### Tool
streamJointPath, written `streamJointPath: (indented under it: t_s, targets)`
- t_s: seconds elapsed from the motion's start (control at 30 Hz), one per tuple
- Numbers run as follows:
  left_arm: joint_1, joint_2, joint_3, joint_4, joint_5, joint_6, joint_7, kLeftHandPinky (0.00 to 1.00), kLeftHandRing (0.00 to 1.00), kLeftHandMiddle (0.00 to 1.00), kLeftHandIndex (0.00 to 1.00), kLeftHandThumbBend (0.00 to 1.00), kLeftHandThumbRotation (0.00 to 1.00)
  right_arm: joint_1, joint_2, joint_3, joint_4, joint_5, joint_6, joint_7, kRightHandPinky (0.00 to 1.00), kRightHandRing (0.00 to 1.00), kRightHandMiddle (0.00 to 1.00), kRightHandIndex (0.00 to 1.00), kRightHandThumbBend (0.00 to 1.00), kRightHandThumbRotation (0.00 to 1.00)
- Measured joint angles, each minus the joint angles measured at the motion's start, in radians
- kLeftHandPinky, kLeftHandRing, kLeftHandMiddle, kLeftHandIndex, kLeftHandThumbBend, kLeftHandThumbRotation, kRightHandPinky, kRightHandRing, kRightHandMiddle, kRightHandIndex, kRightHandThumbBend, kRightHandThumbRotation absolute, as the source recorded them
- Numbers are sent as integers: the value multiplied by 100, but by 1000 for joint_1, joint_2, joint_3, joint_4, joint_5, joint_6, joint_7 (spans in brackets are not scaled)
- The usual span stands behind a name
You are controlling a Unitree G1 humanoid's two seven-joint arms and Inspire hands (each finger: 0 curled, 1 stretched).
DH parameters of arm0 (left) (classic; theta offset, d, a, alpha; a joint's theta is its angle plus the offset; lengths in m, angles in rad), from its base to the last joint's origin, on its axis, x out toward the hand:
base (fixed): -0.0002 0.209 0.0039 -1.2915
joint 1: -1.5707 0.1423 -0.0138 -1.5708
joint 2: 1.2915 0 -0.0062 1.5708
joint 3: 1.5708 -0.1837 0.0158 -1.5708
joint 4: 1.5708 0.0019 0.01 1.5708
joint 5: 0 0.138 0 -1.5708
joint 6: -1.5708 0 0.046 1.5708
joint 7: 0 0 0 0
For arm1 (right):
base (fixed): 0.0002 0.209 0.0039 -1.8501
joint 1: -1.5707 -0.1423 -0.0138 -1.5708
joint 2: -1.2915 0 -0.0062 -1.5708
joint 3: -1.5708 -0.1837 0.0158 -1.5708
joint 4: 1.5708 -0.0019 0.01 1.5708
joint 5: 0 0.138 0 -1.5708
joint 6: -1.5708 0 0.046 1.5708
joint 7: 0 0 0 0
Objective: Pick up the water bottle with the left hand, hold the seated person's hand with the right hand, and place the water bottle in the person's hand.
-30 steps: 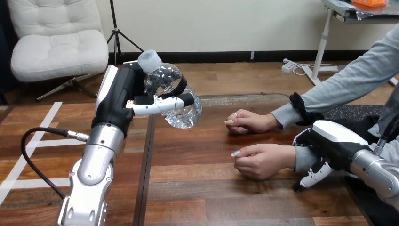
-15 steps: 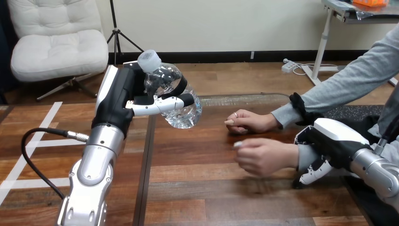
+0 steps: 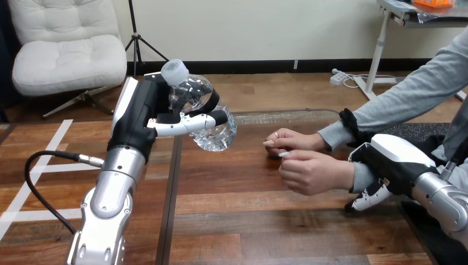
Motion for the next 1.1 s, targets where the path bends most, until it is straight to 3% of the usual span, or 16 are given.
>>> streamJointPath:
  t_s: [0.5,1.1]
  targets:
    - [1,0,0,-1,-1,0,0,27,34,38,39,65,0,0,0,11,-11,-11,4,-49,16,21,28,30,77,0]
    - [1,0,1,-1,-2,0,-1,26,33,38,38,65,0,1,3,12,-17,2,4,-57,16,21,28,30,73,0]
